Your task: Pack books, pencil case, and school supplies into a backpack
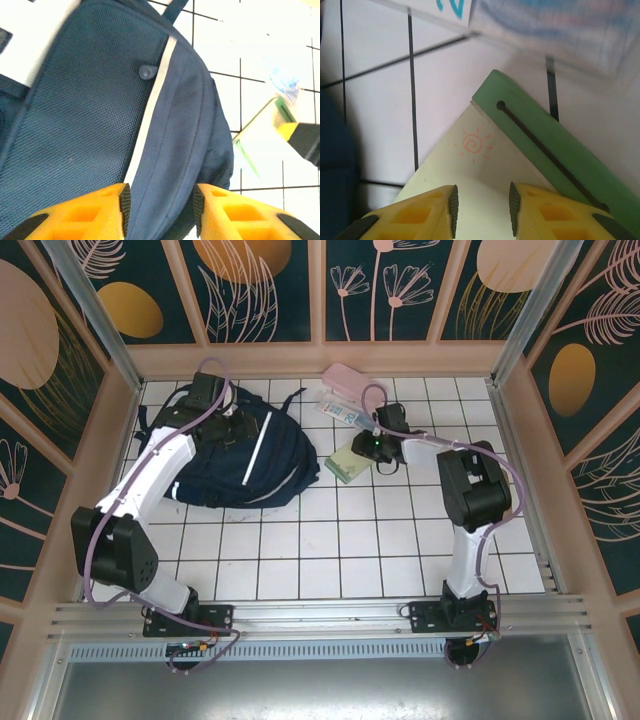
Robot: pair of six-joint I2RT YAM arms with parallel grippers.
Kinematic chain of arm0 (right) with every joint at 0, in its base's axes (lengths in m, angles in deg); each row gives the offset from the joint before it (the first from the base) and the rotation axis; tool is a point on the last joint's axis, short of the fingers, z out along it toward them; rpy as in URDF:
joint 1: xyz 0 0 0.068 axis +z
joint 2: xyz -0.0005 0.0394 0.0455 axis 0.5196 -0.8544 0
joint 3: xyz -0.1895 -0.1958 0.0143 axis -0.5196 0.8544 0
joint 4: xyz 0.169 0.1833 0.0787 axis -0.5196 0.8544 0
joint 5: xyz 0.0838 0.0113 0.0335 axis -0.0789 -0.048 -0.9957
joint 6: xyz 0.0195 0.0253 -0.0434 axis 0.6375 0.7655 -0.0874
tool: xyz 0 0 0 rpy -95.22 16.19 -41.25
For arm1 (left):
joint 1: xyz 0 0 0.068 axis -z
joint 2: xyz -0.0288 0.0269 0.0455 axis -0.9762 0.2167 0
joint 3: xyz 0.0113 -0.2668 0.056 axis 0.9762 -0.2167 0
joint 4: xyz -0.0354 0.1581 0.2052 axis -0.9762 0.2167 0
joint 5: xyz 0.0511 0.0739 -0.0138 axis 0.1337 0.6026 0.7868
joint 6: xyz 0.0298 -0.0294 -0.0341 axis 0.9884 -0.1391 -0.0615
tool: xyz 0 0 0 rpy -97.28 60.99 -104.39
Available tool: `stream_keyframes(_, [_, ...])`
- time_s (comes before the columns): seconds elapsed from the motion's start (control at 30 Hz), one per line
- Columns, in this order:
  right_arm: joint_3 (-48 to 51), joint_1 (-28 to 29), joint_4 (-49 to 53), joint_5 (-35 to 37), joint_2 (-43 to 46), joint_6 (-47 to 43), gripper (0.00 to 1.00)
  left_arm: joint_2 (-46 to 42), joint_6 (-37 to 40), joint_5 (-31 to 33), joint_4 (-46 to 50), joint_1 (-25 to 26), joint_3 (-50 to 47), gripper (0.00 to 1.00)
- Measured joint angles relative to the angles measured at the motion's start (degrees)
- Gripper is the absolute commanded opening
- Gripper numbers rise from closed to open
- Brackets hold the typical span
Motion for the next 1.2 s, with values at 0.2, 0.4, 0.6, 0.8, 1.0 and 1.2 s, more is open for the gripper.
stream_keyframes(0.2, [11.5,6.4,-1.7,1.6,8.7,7.6,0.36,-2.0,-5.3,-0.1,-3.5,6.4,-5.1,0.43])
stream_keyframes(0.4, [18.2,11.8,-1.8,3.9,15.1,15.2,0.37,0.7,-11.6,-0.5,-7.8,16.9,-10.5,0.53])
stream_keyframes(0.6, [18.9,12.2,-0.3,6.5,19.3,16.7,0.37,6.9,-15.9,-0.9,-11.5,23.4,-12.2,0.54])
stream_keyframes(0.8, [18.9,11.5,1.9,8.9,22.9,14.7,0.38,14.4,-16.2,-0.9,-14.3,25.0,-11.1,0.54])
stream_keyframes(1.0, [19.1,8.0,2.7,9.1,23.2,11.3,0.38,20.1,-15.4,0.0,-14.8,25.1,-8.5,0.47])
stream_keyframes(1.2, [21.3,5.3,2.7,7.1,23.1,8.6,0.38,21.4,-14.0,1.9,-14.7,25.2,-8.0,0.36])
